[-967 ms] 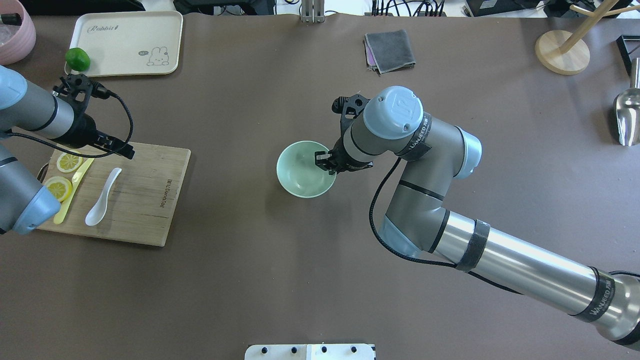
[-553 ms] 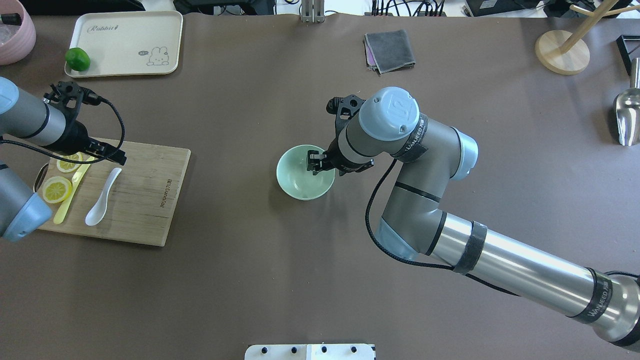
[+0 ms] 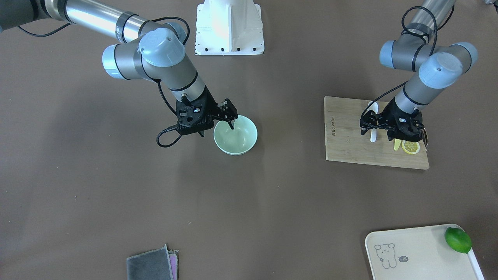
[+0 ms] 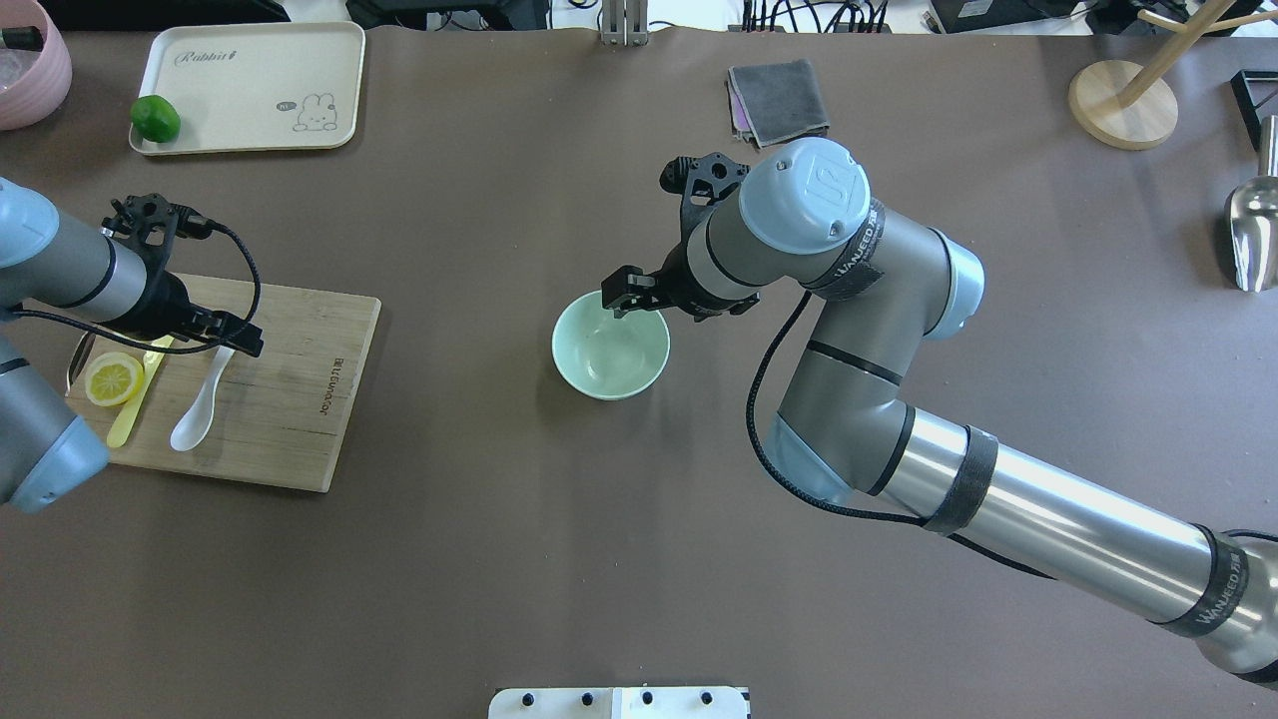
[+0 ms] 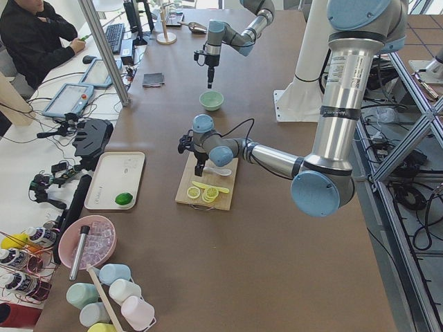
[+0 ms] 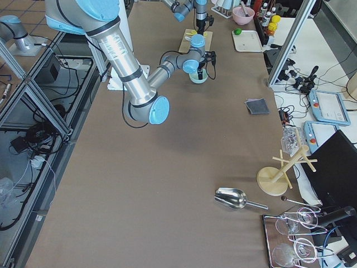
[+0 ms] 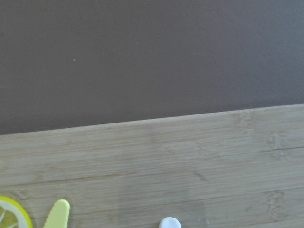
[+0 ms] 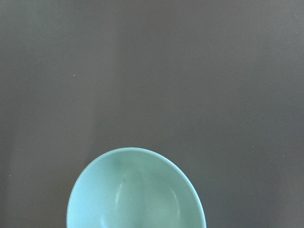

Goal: Place spoon in bowl
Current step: 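Release the bowl with the right gripper while the left grasps the white spoon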

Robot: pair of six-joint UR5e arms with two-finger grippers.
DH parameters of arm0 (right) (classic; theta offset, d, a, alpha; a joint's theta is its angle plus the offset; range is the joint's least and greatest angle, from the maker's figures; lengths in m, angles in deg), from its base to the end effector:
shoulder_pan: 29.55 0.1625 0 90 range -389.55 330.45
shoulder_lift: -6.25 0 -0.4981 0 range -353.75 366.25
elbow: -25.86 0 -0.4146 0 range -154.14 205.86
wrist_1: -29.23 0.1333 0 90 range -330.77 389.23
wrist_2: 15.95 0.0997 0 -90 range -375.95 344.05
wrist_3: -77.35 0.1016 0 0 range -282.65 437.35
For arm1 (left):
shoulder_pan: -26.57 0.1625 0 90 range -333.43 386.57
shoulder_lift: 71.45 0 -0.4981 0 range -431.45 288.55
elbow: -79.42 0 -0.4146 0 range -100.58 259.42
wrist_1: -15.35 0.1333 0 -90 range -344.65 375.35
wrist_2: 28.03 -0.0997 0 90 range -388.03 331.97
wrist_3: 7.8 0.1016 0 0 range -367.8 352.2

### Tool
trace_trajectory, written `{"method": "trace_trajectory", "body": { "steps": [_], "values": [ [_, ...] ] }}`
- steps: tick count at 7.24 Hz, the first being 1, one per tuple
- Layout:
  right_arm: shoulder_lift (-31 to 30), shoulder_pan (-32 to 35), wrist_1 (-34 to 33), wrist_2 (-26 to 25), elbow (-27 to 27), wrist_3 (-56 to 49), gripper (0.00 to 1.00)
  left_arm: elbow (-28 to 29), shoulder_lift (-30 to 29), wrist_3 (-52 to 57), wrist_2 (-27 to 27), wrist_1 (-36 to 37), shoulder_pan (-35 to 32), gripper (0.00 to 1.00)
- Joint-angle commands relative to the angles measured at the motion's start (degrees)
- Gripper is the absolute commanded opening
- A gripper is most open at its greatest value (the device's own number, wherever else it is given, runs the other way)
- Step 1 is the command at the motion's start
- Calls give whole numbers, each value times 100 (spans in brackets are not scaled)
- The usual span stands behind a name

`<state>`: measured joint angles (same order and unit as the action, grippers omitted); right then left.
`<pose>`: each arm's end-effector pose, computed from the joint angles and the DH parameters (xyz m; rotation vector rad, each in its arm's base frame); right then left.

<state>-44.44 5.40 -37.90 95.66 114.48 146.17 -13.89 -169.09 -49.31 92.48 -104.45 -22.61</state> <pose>-0.5792 -0.5218 0.2521 0.1919 -1.0832 0.0155 0.3343 -0.5120 0.5787 0.1870 0.8404 0.1780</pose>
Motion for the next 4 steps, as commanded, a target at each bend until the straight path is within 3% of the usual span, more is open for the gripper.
{"method": "trace_trajectory", "body": {
  "steps": [1,2,4],
  "values": [
    [-63,73,7,-25,41,-52,100,-317,357,28,-1,10,32,96],
    [-63,73,7,-25,41,-53,100,-380,403,29,-10,10,58,84],
    [-90,91,25,-16,50,-70,100,-363,386,3,-167,18,189,82]
  ]
}}
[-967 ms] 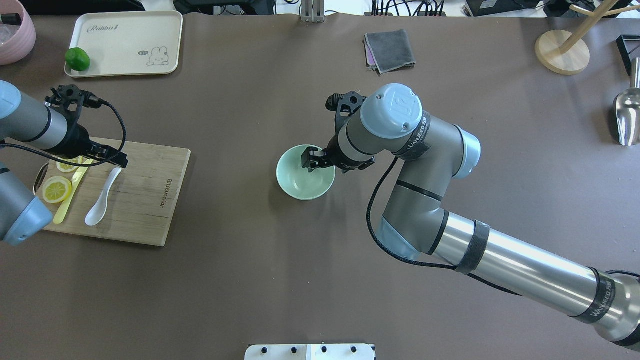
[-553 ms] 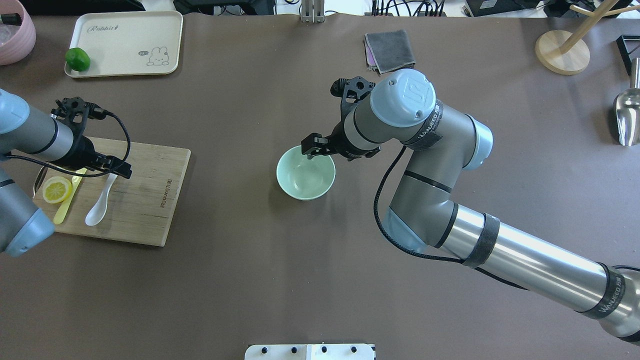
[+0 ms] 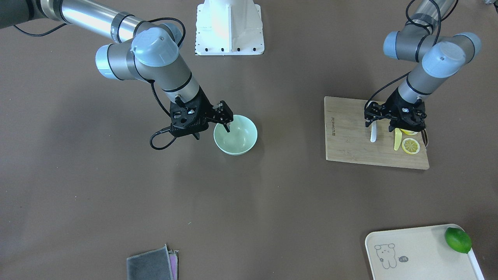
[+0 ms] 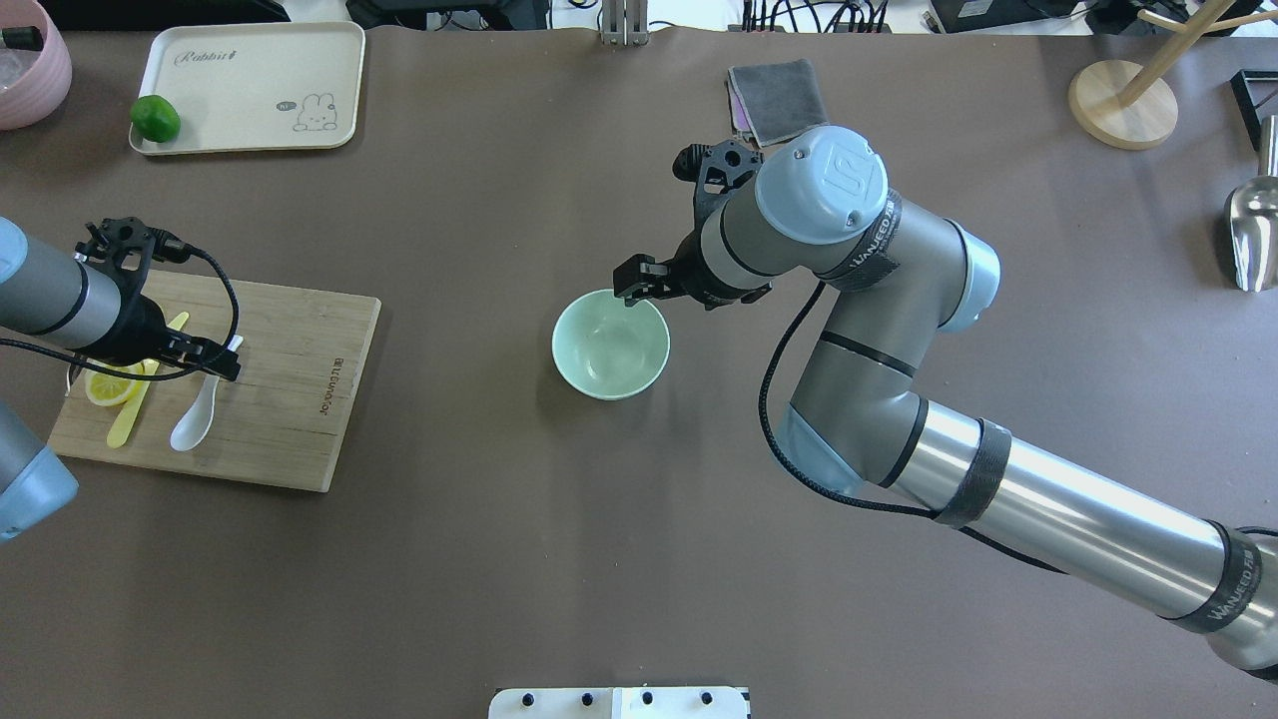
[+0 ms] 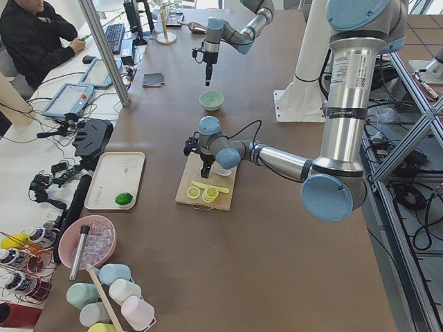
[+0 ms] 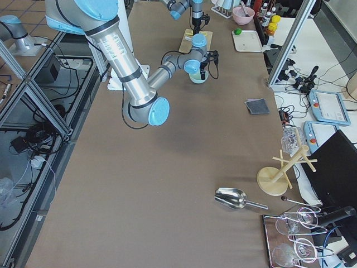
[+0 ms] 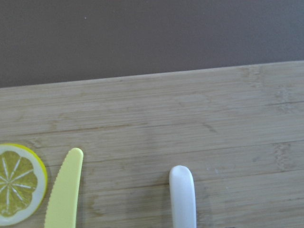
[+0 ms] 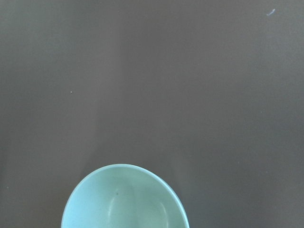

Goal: Place spoon in bowl
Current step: 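Release the bowl with the right gripper while the left grasps the white spoon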

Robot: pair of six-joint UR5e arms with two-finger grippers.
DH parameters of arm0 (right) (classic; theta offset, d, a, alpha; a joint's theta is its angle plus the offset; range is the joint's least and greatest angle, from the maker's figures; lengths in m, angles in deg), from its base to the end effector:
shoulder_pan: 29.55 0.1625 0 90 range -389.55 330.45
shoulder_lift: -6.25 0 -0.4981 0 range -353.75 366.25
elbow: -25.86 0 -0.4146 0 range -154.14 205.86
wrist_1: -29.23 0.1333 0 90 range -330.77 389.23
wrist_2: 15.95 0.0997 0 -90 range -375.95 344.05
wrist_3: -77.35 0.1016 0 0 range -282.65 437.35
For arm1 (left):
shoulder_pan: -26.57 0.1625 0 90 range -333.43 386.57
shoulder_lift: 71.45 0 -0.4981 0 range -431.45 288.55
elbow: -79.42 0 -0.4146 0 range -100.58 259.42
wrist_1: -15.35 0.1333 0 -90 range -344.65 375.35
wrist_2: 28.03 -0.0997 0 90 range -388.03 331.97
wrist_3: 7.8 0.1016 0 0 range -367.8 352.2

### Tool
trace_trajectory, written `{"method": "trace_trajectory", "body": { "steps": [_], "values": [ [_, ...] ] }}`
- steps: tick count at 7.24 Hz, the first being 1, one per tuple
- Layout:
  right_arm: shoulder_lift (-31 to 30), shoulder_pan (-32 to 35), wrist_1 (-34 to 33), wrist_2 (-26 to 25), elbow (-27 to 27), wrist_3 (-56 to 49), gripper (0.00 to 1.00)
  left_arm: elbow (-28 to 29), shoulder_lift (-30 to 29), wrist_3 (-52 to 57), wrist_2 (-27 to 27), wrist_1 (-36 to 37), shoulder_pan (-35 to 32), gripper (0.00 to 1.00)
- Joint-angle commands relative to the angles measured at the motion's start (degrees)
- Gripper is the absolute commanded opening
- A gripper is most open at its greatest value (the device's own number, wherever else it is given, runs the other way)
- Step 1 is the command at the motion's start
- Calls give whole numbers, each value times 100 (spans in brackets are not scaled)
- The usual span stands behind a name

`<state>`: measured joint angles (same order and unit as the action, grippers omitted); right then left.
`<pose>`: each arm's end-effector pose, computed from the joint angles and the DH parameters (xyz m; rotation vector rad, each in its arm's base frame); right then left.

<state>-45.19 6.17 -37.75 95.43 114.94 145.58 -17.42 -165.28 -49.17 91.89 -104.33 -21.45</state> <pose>-0.5690 -0.5278 0.2582 0.2067 -1.0774 0.0211 0.3223 -0.4817 0.5853 0.1812 0.8312 0.1938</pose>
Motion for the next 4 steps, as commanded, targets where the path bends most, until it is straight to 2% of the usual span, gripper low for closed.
{"method": "trace_trajectory", "body": {
  "steps": [1,2,3,4],
  "values": [
    [-50,14,10,7,4,-11,100,-10,-13,-29,-118,7,126,82],
    [-59,23,10,7,-5,-11,100,-10,-30,-46,-179,15,170,76],
    [-67,66,10,77,4,-20,100,-18,-39,-229,-180,7,171,37],
    [-163,136,1,138,108,-28,100,-18,-39,-240,-180,7,171,7]
  ]
}}
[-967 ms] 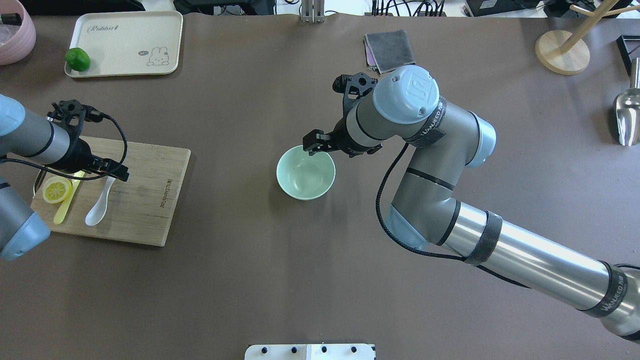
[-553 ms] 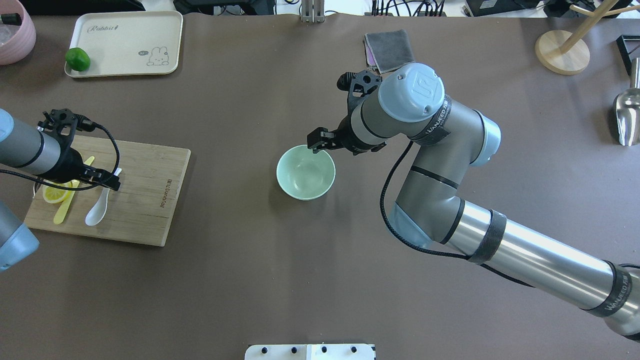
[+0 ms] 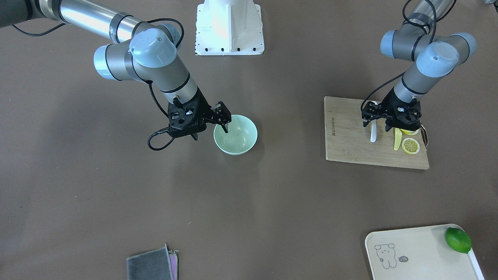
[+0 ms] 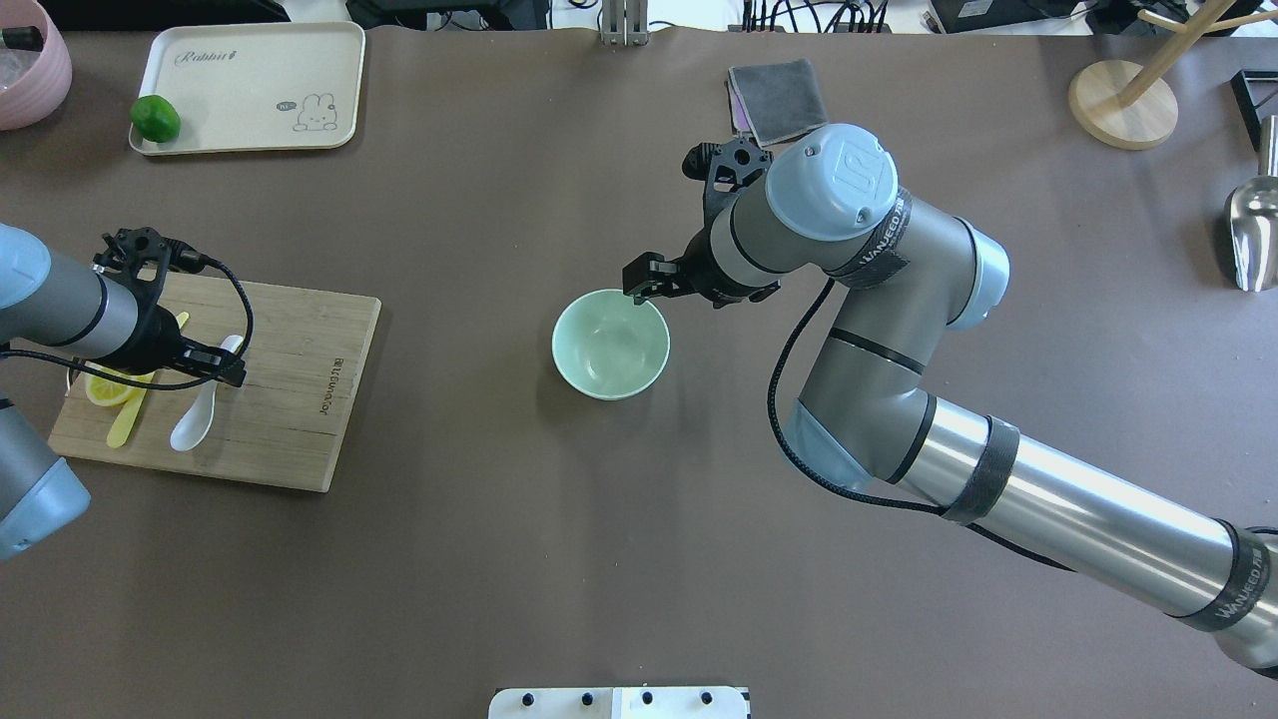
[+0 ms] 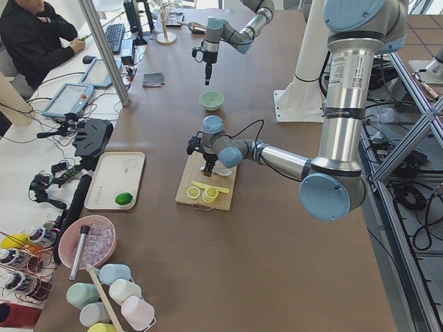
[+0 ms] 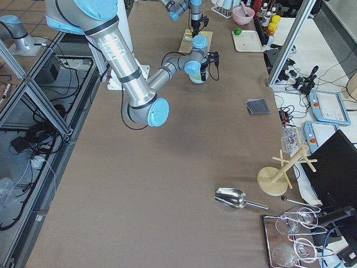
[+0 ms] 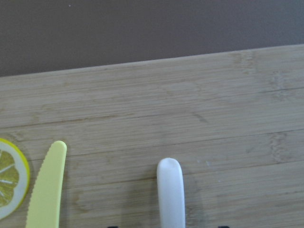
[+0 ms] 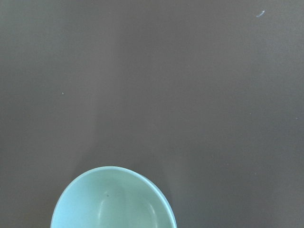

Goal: Place spoon in bowl
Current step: 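Release the bowl with the right gripper while the left grasps the white spoon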

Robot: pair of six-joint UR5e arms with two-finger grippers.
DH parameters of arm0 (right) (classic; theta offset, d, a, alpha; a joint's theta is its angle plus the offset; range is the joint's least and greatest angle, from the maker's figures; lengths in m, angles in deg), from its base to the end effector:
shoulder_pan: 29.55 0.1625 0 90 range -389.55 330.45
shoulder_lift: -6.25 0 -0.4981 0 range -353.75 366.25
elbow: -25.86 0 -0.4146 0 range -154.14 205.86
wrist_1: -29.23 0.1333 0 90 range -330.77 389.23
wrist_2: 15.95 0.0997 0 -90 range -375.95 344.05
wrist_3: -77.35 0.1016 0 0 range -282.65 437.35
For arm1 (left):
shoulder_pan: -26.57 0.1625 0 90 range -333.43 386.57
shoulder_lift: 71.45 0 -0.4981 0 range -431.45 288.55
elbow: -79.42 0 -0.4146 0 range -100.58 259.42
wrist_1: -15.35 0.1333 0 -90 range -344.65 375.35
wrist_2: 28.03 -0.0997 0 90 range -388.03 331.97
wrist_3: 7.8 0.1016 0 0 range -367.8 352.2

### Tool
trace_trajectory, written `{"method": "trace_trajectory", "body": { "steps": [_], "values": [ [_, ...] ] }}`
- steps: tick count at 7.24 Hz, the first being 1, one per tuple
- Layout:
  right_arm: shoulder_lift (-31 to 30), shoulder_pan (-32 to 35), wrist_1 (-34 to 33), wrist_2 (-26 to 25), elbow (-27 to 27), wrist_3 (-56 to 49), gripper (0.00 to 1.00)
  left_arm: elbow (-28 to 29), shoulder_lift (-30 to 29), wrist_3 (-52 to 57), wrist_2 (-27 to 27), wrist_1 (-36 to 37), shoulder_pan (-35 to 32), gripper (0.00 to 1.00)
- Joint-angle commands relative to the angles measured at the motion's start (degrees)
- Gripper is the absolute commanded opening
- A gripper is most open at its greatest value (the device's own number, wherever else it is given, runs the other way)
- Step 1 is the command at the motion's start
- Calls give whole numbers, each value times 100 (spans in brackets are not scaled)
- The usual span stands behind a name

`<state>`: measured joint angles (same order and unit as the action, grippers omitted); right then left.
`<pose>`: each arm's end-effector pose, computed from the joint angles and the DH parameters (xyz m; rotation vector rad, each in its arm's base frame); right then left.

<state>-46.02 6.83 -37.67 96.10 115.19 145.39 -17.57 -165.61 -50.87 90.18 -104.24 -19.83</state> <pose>-0.5610 -0.5315 0.2670 0.2004 -1.0729 0.0242 0.3361 -0.4766 0.5819 0.1831 0.8208 0.1837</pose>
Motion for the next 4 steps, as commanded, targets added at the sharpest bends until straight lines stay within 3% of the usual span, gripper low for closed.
{"method": "trace_trajectory", "body": {
  "steps": [1,4],
  "values": [
    [-342,227,-33,202,337,-132,100,-12,3,-79,-9,7,8,0],
    [-1833,1683,-42,1107,1076,-1675,100,-82,-6,-105,35,24,-1,0]
  ]
}}
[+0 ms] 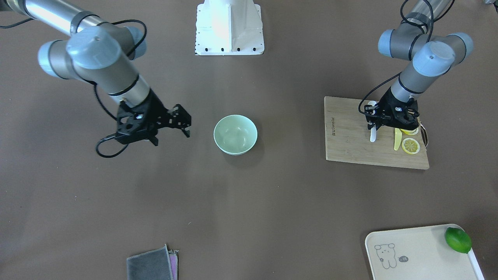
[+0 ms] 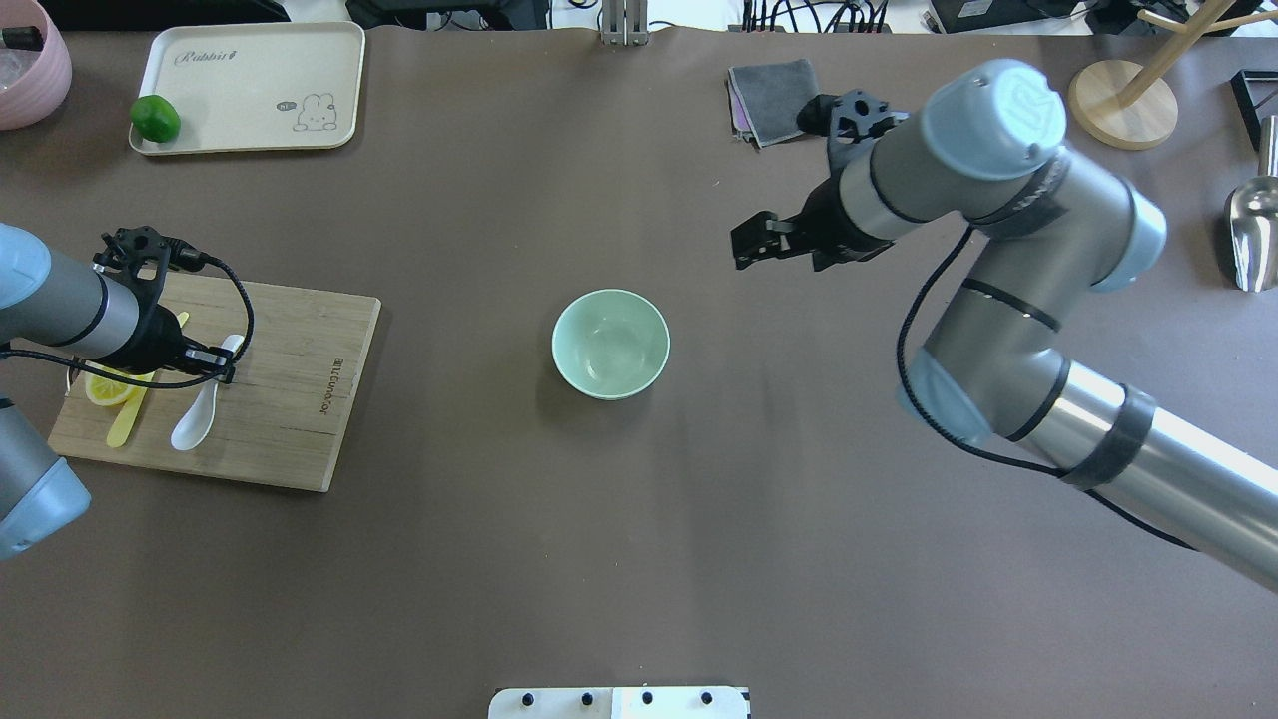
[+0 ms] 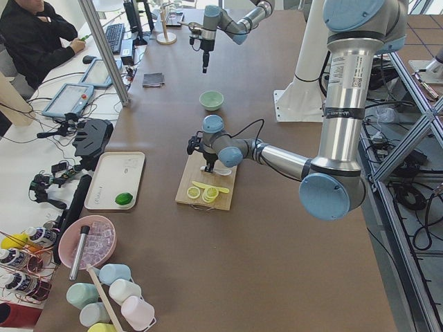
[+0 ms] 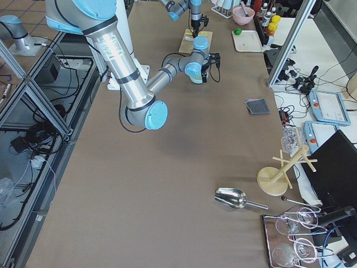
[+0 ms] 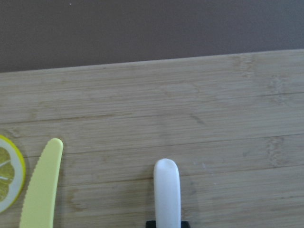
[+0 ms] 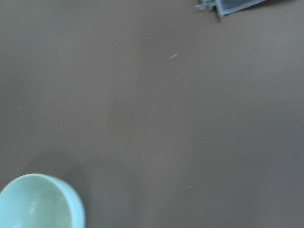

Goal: Place spoon in bowl
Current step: 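Carry the white spoon with the left gripper and lower it into the bowl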

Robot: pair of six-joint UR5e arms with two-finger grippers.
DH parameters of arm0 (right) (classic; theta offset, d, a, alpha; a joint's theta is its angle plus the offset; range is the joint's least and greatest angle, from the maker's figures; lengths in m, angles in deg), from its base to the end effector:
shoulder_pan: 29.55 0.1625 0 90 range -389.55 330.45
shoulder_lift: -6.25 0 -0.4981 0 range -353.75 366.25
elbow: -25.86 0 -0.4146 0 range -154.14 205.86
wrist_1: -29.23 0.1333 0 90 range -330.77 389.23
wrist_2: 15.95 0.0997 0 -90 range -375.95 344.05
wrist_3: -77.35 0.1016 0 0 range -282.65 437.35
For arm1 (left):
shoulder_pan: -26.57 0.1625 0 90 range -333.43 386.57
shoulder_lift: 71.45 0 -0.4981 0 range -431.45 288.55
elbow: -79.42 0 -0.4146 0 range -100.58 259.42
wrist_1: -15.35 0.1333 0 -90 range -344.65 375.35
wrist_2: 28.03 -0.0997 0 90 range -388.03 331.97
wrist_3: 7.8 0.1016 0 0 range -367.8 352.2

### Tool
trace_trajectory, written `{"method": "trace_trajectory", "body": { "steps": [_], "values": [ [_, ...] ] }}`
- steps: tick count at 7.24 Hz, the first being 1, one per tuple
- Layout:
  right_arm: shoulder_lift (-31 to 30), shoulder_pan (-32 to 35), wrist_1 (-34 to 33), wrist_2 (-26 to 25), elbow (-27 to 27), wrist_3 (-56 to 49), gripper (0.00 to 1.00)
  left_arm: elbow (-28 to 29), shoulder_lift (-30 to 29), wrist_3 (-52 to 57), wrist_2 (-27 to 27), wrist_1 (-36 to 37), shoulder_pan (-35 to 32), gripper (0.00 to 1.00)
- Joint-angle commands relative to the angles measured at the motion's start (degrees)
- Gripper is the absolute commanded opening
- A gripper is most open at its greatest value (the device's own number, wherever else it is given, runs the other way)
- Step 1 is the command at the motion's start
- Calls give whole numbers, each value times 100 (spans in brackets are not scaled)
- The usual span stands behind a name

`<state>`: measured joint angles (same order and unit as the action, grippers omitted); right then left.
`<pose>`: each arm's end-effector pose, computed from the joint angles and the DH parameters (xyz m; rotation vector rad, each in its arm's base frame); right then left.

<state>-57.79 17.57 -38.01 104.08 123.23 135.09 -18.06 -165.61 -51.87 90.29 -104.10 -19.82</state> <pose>-0.4112 -0.5640 0.3489 0.2393 -1.0396 -0.0221 0.3358 -0.4758 0.5775 0.1790 0.8273 0.1696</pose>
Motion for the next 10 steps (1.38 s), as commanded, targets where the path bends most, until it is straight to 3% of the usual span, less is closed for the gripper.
{"method": "trace_trajectory", "body": {
  "steps": [1,3,6,7,8,10],
  "values": [
    [-1419,1006,27,276,500,-789,100,-190,-6,-13,34,36,-2,0],
    [-2083,1937,-17,608,442,-2173,100,-577,-390,-389,42,333,-11,0],
    [-3007,2782,-270,550,389,-3106,100,-464,-1970,-1293,7,1274,33,0],
    [-3096,3186,-654,644,371,-3754,100,-438,-2175,-1679,-10,1241,277,0],
    [-3088,3442,-1215,732,414,-4178,100,-368,-2517,-2005,-297,1232,506,0],
    [-3202,3672,-1405,1144,388,-4209,100,113,-3237,-2491,-1167,1206,1069,0]
  ]
}}
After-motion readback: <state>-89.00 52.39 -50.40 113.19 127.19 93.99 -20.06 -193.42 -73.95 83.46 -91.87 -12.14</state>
